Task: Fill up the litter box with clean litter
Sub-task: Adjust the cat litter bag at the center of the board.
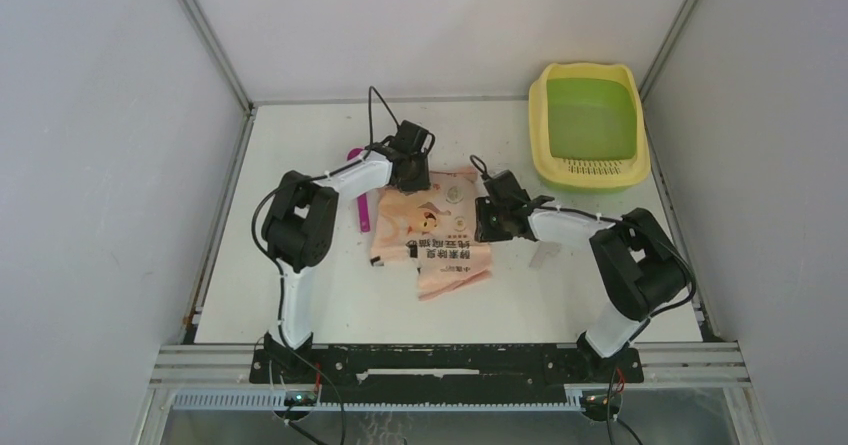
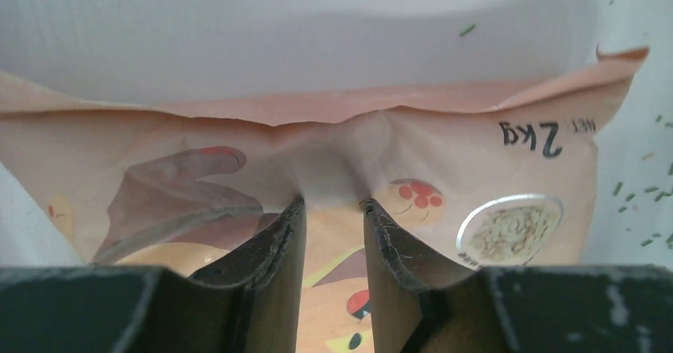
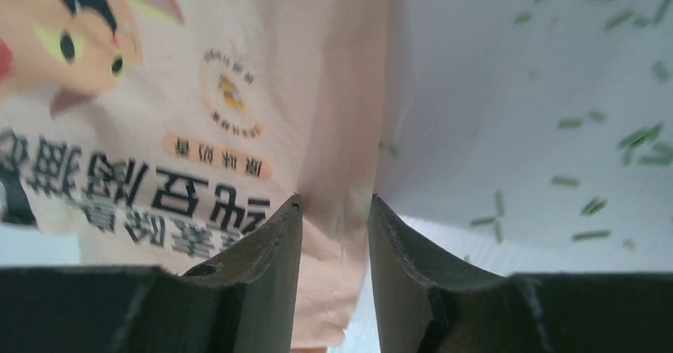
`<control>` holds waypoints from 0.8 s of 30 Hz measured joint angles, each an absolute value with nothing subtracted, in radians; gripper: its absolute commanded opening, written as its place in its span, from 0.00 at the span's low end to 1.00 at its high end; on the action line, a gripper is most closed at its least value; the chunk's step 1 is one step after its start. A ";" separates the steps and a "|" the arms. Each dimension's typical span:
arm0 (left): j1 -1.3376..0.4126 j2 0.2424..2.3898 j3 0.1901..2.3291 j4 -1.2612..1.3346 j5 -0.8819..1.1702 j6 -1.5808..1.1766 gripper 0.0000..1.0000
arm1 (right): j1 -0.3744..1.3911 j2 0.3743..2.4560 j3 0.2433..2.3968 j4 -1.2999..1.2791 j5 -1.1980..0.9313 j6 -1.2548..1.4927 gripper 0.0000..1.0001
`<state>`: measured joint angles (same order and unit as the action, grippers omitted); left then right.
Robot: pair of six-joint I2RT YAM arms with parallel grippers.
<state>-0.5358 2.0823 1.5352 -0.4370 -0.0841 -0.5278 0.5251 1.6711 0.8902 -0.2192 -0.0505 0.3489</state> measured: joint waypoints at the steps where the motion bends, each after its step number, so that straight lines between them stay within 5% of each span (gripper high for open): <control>1: -0.534 2.092 1.548 -0.436 -0.075 -0.522 0.37 | 0.540 1.661 0.884 -0.229 -0.049 0.352 0.43; 13: -0.534 2.128 1.566 -0.297 0.079 -0.518 0.43 | 0.662 1.449 0.856 -0.346 -0.040 0.390 0.52; 17: -0.530 2.043 1.457 -0.260 0.115 -0.514 0.61 | 0.611 1.348 0.890 -0.378 -0.057 0.377 0.52; 22: -0.480 1.816 1.291 -0.218 0.163 -0.556 0.67 | 0.584 1.410 1.034 -0.389 -0.102 0.344 0.50; 24: -0.443 1.718 1.242 -0.196 0.164 -0.579 0.82 | 0.584 1.470 1.075 -0.381 -0.132 0.337 0.48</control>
